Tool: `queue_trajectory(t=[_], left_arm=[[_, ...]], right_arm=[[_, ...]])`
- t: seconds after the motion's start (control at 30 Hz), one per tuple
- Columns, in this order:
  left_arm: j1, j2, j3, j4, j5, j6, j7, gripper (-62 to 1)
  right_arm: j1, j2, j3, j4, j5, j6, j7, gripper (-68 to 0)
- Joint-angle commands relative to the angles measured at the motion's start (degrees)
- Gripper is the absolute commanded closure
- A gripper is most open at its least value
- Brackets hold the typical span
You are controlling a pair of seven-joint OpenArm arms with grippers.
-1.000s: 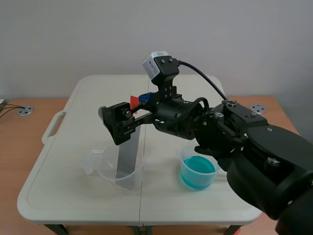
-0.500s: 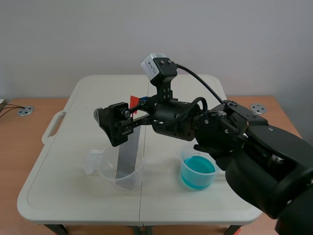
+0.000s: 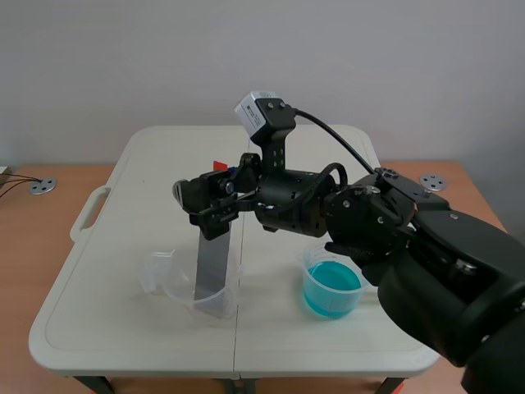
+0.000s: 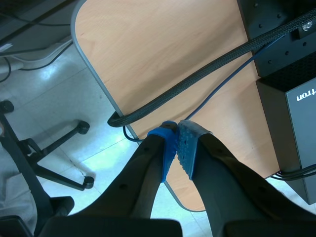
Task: Hold the metal plate by the orange handle, dip it into the blue solution, take it out and point at it, then put the plate back in the beaker on the left.
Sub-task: 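Lift the metal plate out of the left beaker, then move the plate over the blue solution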
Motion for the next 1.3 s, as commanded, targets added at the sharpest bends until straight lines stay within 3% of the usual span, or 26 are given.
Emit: queue_trajectory(t=[0.0,0.13,0.63,0.87,1.27], left_arm=[[-0.02,0.02,0.17,0.57,-0.13,-0.37,-0.15,-1.9],[-0.04,0.02,0.17,0.57,-0.13,-0.37,-0.15,-1.8],[-0.15,0.02,0.17,0.57,-0.13,-0.39,-0.13,-1.8],[-0.15,0.02,0.17,0.57,-0.13,-0.39,-0.13,-1.9],[-0.15,0.02,0.17,0.57,-0.13,-0.39,-0.13,-1.9]], right_arm=[[1.49,-0.15,0.02,0.22,0.61,0.85,1.05,-33.2],[1.49,-0.15,0.02,0.22,0.61,3.43,1.07,-26.9],[1.49,-0.17,0.02,0.22,0.61,3.43,1.75,-1.6],[1.46,-0.15,0.02,0.24,0.61,8.52,3.50,-1.3],[1.29,-0.13,0.02,3.04,-0.35,10.78,3.80,-1.3]])
